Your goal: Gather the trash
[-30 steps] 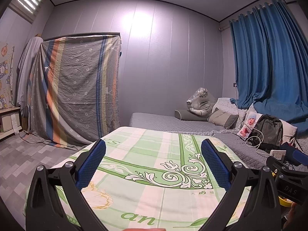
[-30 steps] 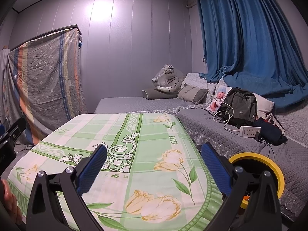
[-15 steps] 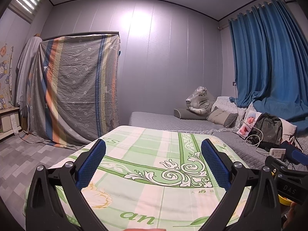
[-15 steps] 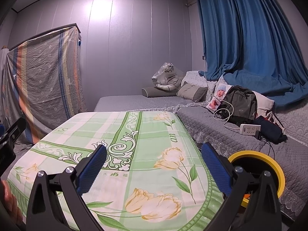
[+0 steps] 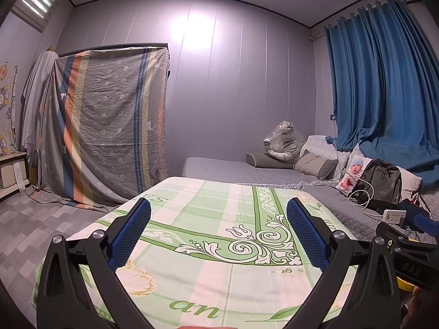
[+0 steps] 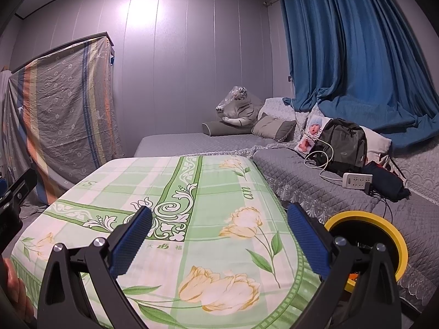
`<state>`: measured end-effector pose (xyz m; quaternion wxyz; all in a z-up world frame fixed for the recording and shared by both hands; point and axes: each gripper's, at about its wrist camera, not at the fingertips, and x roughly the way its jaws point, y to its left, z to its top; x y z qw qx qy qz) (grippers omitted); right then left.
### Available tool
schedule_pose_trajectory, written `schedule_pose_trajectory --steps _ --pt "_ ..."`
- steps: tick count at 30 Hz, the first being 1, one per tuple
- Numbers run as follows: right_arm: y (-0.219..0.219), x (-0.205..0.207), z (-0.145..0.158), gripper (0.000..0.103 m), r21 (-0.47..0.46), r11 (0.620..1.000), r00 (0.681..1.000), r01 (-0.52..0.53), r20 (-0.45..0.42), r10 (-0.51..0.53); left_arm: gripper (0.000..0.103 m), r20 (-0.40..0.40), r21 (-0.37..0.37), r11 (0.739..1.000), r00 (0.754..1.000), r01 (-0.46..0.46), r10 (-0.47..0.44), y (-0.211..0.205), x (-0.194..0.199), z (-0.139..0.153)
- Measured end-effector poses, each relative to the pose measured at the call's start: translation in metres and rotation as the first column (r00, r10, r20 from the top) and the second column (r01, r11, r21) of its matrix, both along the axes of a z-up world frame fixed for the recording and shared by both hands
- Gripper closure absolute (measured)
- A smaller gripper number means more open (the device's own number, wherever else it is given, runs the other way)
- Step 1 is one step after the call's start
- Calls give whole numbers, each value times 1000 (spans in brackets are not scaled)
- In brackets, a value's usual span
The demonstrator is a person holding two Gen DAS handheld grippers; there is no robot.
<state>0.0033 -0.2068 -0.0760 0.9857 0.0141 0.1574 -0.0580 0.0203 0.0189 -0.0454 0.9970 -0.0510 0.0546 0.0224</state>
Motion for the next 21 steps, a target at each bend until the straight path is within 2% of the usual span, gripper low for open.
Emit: schedule_pose_trajectory --steps 21 --pt "-1 2 -1 8 9 1000 1000 1 -11 -1 8 -19 5 1000 1000 18 -18 1 7 -6"
